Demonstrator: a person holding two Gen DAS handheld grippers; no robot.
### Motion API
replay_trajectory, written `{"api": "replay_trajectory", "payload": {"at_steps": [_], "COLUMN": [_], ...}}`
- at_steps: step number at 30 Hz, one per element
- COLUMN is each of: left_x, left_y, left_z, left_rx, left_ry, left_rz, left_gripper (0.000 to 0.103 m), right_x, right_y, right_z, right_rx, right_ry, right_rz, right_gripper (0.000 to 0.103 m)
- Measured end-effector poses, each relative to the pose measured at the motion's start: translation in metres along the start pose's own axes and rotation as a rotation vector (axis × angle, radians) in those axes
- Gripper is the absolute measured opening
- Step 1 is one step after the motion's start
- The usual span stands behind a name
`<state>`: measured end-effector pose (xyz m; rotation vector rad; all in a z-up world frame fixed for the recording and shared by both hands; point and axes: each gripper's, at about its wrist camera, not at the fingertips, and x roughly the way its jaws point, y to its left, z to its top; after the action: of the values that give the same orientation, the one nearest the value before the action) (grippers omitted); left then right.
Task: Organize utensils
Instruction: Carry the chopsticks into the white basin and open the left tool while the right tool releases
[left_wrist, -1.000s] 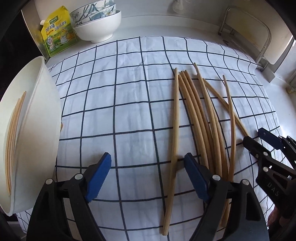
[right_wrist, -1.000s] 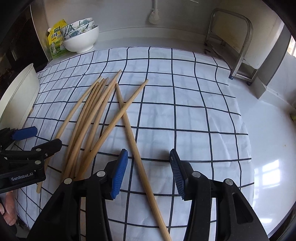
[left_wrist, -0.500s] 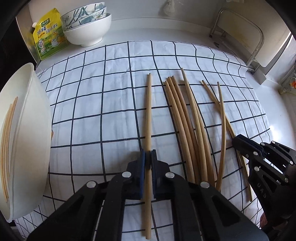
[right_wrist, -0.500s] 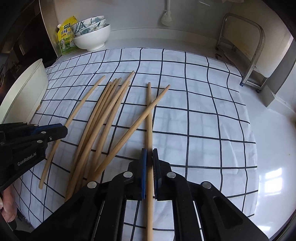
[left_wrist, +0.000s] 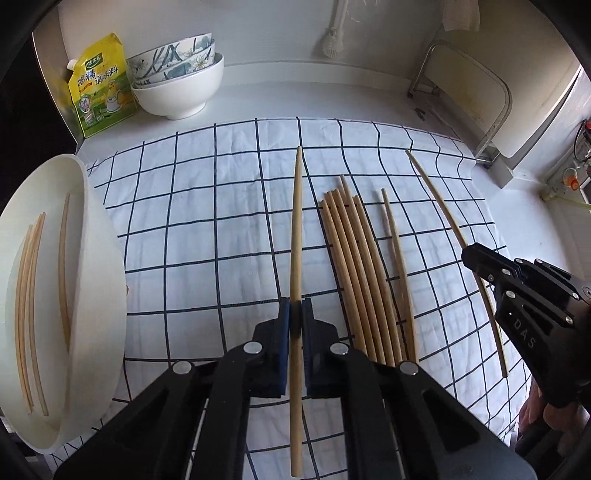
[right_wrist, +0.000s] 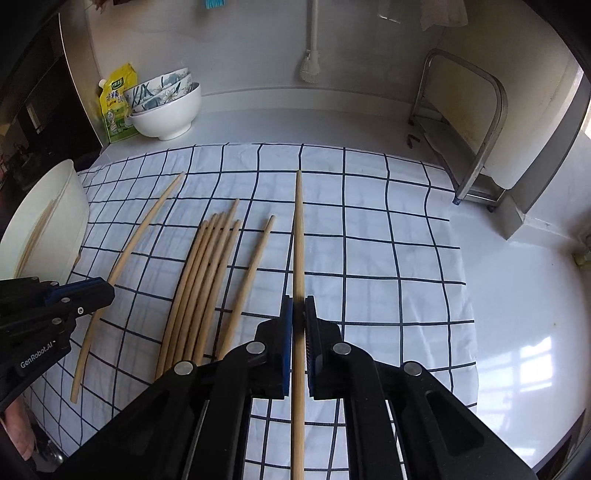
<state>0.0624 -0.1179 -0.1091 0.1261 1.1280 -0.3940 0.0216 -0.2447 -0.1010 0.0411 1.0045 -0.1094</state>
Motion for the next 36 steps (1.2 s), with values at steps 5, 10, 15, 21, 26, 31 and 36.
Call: {"api": "replay_trajectory", "payload": {"at_steps": [5, 10, 15, 21, 26, 31, 36], "left_x": [-0.023, -0.050, -0.082, -0.116, -0.128, -0.128, -0.114], "left_y": [0.014, 0.041, 0.082, 0.141, 0.196, 0.240, 0.271], "left_z": [0.004, 0.005, 0.004, 0.004, -0.002, -0.013, -0.019], "left_rx": [-0.011, -0.037, -0.085, -0.142, -0.192, -0.219, -0.233], "left_ry": [-0.024, -0.062, -0.113, -0.175, -0.193, -0.185, -0.149], "left_rz": [-0.004, 0.003, 0.019, 0.064, 0.119, 0.153, 0.159], "left_gripper": [0.007, 0.007, 0.007, 0.007, 0.007, 0.007, 0.007], "right_x": [-0.016, -0.035, -0.050, -0.063, -0.059, -0.046, -0.027], "right_y": [-0.001, 0.025, 0.063, 0.128, 0.189, 0.249, 0.298], "right_z": [-0.002, -0.002, 0.016, 0.045, 0.060, 0.069, 0.075], "right_rx": [0.075, 0.070, 0.037, -0.030, -0.085, -0.135, -0.167], "right_ry": [-0.002, -0.016, -0.053, -0.100, -0.109, -0.084, -0.042], "right_rz": [0.052, 0.090, 0.132, 0.200, 0.266, 0.323, 0.348], "right_gripper": [0.006, 0.006, 0.006, 0.006, 0.006, 0.006, 0.006]}}
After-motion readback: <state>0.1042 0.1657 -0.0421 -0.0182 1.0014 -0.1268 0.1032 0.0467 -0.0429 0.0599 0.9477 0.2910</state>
